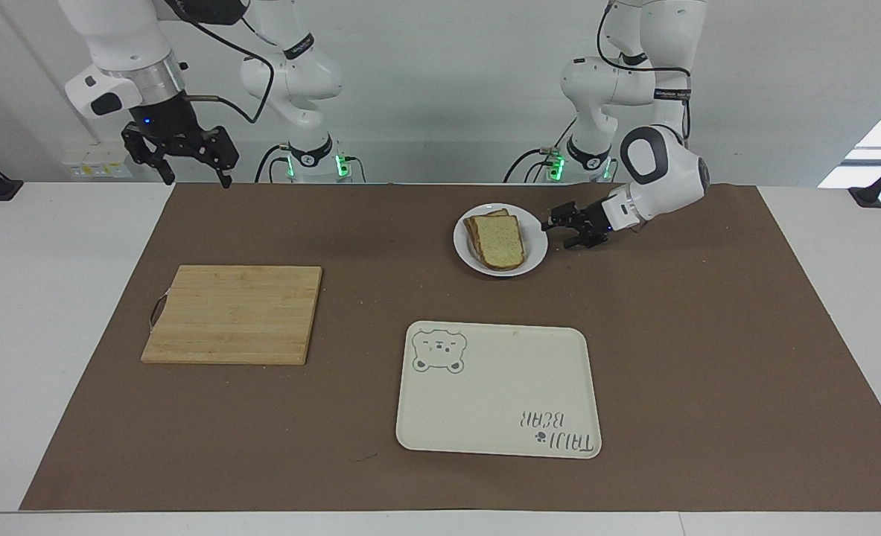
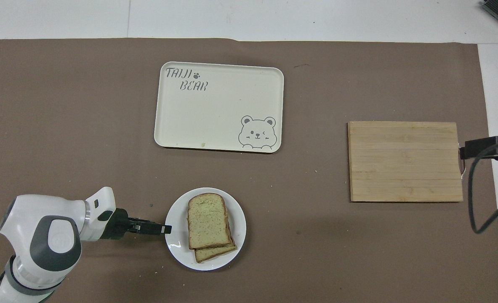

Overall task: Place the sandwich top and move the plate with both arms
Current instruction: 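Grip the white plate rim with the left gripper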

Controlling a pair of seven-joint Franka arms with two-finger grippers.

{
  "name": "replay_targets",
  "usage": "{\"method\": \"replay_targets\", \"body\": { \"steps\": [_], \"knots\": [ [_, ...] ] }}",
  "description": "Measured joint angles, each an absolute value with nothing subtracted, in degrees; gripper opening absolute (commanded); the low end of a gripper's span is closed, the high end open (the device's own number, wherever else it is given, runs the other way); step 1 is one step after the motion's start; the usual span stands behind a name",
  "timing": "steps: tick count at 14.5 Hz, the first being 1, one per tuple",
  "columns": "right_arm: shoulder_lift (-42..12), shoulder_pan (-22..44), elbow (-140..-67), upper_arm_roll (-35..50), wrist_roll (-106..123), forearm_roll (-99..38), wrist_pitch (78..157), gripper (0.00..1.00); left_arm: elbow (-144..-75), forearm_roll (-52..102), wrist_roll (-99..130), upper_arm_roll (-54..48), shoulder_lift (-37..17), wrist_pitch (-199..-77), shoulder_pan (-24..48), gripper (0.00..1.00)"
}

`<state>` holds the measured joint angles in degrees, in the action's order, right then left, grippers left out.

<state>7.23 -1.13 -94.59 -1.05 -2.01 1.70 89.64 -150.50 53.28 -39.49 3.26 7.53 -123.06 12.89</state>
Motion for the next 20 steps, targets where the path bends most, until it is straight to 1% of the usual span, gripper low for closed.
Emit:
{"method": "replay_targets", "body": {
  "steps": [1, 4, 5, 6, 7, 8, 14, 20],
  "knots": [
    [6.9, -1.1, -92.8, -1.1, -2.0, 1.8, 88.0, 1.0, -150.7, 53.7, -39.5, 3.2, 7.5, -123.7, 13.9, 0.68],
    [6.1, -1.1, -91.0, -1.0, -2.0, 1.8, 86.9, 1.0, -151.6, 55.9, -39.5, 3.2, 7.5, -124.2, 15.5, 0.48],
    [5.9, -1.1, -91.0, -1.0, -2.0, 1.8, 86.8, 1.0, -151.9, 56.9, -39.7, 3.2, 7.5, -124.3, 16.0, 0.36],
    [5.8, -1.1, -91.0, -1.0, -2.0, 1.8, 86.8, 1.0, -152.3, 58.4, -40.4, 3.2, 7.5, -124.6, 16.7, 0.17],
    [5.7, -1.1, -91.0, -0.9, -2.0, 1.8, 86.6, 1.0, -152.8, 59.7, -41.1, 3.2, 7.4, -125.1, 17.5, 0.05],
    [5.7, -1.1, -90.8, -0.9, -2.0, 1.8, 86.4, 1.0, -153.3, 60.8, -41.6, 3.2, 7.0, -125.5, 18.1, 0.0],
    [7.2, -1.1, -90.1, -1.1, -0.9, 1.8, 84.4, 1.0, -153.0, 63.3, -42.7, 4.1, 6.6, -123.2, 17.9, 0.0],
    [7.2, -1.1, -90.5, -1.2, -0.4, 1.8, 84.4, 1.0, -146.7, 63.4, -42.7, 4.4, 2.8, -113.8, 10.3, 0.0]
  ]
}}
